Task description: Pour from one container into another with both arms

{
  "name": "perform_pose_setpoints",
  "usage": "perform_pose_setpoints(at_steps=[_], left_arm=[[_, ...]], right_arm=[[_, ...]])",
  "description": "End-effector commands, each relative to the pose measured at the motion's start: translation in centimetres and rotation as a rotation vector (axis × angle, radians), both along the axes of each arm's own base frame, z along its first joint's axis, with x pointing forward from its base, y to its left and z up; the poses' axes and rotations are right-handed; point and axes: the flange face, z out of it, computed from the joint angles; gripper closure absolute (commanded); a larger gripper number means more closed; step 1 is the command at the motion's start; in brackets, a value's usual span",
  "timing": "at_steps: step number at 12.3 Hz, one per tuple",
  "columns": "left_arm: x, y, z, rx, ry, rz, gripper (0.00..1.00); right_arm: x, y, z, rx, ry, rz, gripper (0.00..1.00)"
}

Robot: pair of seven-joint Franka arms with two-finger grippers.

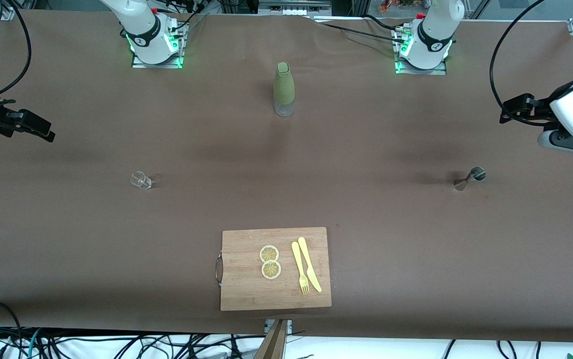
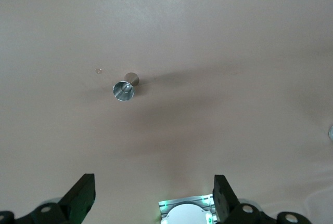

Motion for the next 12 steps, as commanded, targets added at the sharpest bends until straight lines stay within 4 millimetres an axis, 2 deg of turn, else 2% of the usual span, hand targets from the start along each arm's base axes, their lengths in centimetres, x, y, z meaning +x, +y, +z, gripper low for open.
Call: perform_pose_setpoints(at_steps=[1,2,5,7,8,9,12], left_arm=[[-2.9,-3.1,-0.2,0.096,-0.034,-0.015,0.00],[-3.0,-2.5,0.4,0.098,-0.046,-0.004,0.00],[-3.1,1.2,2.4,0.076,-0.075,0.046,0.00],[-2.4,3.2,2.9,0.078,-0.090,0.100,0.00],[-2.4,3.1,3.0,0.074,-0.093,0.098,0.00],[-2.5,3.8,3.1,0.043,-0.093,0.132,0.00],[-2.8,3.1,3.3,0.030,-0.096,0.193,0.00]], right_arm=[[-0.6,0.0,0.3,-0.004,0.000,-0.004,0.00],[-0.6,-0.1,0.3,-0.004,0.000,-0.007,0.00],[-0.6,-0.1,0.3,-0.004,0.000,-0.007,0.00],[-0.6,-0.1,0.3,-0.004,0.000,-0.007,0.00],[-0.6,-0.1,0.3,-0.004,0.000,-0.007,0.00],[-0.6,-0.1,0.3,-0.004,0.000,-0.007,0.00],[-0.6,-0.1,0.3,-0.004,0.000,-0.006,0.00]])
